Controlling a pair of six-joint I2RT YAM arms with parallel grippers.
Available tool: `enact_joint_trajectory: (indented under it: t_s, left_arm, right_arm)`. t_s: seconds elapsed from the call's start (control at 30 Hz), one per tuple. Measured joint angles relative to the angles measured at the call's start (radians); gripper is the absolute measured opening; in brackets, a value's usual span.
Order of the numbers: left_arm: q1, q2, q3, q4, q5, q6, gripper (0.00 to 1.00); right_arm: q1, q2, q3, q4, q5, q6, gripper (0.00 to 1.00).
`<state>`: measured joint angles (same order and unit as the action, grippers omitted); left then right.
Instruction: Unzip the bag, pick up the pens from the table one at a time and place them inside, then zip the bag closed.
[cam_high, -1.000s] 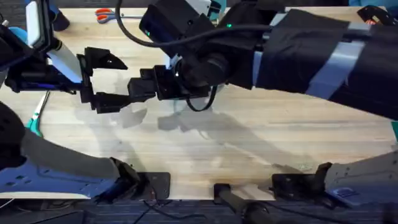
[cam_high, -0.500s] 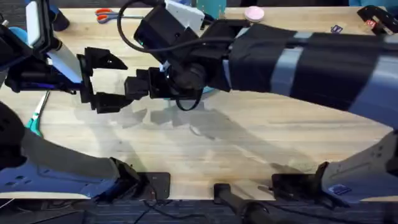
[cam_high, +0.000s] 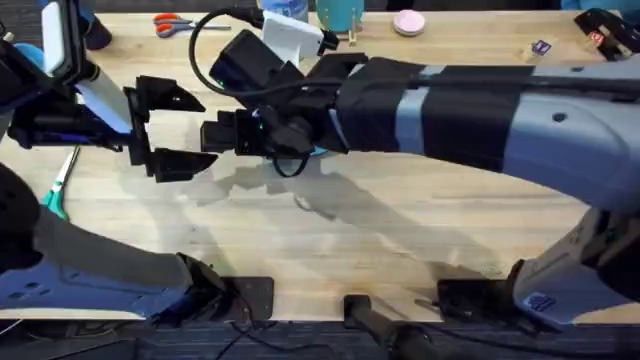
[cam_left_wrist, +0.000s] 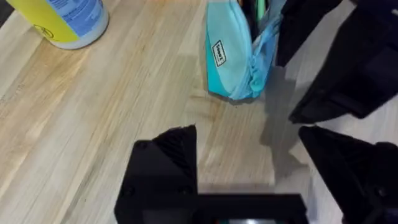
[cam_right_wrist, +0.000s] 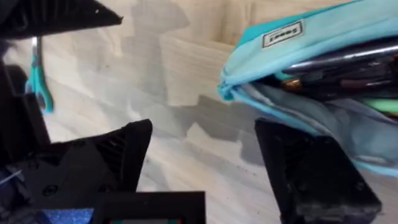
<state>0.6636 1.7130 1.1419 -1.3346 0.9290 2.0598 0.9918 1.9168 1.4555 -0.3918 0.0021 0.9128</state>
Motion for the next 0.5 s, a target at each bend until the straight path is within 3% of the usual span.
enact_joint_trajectory:
  t_s: [0.37,0.5]
  left_arm:
    - [0.0,0.0,0.0,0.0,0.0,0.0,0.993]
    - [0.0,0.0,0.0,0.0,0.0,0.0,0.993]
  right_arm:
    - [0.008,0.046,0.0,0.022,0.102,0.065,0.996]
    - [0.01,0.062,0.0,0.031,0.124,0.079,0.951]
